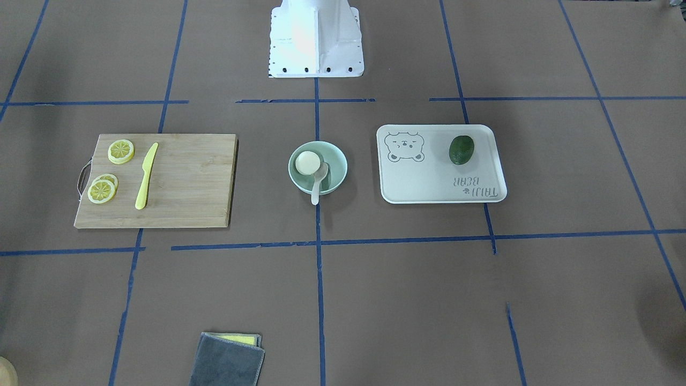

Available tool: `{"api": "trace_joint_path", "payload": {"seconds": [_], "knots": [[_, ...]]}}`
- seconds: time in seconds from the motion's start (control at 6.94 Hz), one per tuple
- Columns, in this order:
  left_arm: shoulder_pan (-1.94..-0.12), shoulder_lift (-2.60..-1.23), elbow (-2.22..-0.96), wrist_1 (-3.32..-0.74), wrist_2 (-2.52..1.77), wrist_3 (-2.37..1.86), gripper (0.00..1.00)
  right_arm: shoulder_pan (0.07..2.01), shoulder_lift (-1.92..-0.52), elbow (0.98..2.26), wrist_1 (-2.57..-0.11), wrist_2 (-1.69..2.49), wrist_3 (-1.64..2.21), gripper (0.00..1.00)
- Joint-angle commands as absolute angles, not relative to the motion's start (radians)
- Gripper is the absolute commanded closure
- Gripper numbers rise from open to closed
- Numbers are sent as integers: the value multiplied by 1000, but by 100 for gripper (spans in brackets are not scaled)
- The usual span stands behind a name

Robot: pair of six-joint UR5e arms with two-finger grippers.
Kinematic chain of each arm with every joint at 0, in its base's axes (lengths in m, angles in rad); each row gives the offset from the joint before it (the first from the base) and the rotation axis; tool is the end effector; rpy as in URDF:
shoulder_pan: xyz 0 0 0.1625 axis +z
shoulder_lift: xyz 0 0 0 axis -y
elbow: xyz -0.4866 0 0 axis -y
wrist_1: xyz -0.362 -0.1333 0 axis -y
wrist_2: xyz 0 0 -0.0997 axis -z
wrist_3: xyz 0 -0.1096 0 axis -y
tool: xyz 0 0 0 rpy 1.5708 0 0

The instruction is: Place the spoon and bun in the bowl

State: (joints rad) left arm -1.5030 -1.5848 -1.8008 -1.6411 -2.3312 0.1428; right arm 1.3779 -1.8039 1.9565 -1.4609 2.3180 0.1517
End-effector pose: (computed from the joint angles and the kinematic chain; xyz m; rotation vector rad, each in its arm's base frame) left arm -0.0253 -0.4803 0.6063 0.3283 0.7452 0.3184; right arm -0.0118 -0.3671 0.6327 0.1191 -0.7750 -0.1371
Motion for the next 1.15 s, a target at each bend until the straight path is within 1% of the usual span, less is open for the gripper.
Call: {"api": "trace_joint_path", "payload": {"seconds": [0.0, 0.14, 0.29, 0.43, 0.58, 0.72, 0.86, 1.01], "knots": [[-1499, -1553, -1781, -1644, -2342, 149, 0, 1379, -1813, 1950, -1463, 2327, 161, 0], [-1500, -1548, -1749, -1658, -2356, 147, 0, 1378, -1812, 1948, -1463, 2329, 164, 0], [-1500, -1548, -1765, -1693, -2353, 143, 0, 1376, -1813, 1942, -1463, 2329, 164, 0], [-1503, -1548, -1794, -1683, -2353, 147, 0, 1376, -1806, 1936, -1459, 2330, 164, 0], [-1503, -1549, -1846, -1604, -2353, 149, 0, 1376, -1812, 1937, -1460, 2356, 164, 0], [-1502, -1548, -1824, -1574, -2346, 149, 0, 1377, -1818, 1939, -1460, 2361, 164, 0], [-1502, -1517, -1792, -1572, -2344, 149, 0, 1378, -1825, 1940, -1459, 2367, 164, 0], [-1505, -1499, -1790, -1572, -2344, 147, 0, 1378, -1819, 1936, -1454, 2364, 164, 0]]}}
